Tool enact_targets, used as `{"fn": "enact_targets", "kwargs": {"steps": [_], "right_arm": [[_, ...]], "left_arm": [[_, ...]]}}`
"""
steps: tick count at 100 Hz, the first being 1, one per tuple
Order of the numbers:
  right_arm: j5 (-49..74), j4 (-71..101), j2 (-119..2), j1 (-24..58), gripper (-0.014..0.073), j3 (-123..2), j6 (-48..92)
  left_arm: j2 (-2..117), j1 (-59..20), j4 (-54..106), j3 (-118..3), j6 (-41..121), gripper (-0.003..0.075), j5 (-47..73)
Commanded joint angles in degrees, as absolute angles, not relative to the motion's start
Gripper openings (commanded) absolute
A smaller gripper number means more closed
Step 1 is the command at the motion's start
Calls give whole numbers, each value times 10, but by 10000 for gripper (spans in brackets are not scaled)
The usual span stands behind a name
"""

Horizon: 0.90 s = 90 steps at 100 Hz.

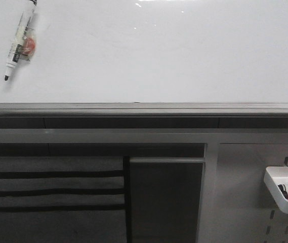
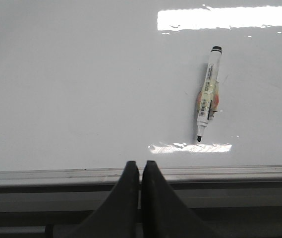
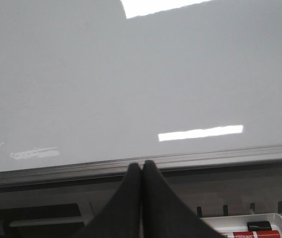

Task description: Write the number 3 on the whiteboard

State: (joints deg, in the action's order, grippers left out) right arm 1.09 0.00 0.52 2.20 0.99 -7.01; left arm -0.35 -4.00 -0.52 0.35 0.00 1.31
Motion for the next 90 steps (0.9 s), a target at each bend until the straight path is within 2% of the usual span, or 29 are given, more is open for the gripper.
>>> {"fn": "enact_targets", "kwargs": {"steps": [1,28,67,78,90], "right_arm": [[-36,-9,18,19,-66,22,-67],[-33,-63,18,19,-66,22,-34],[-55,-49,18,19,-66,15,-37],[0,0,17,19,-66,-28,-37],[101,0,3,19,-66,-106,-37]], "left_arm": [[-21,-44,0,5,0,-18,-35],[-21,-44,0,5,0,-18,-35],[-21,-44,26,-11,0,-18,-37],[-21,-44,35,-60,0,-18,-7],[-4,-44,36,-150,0,-18,90]]}}
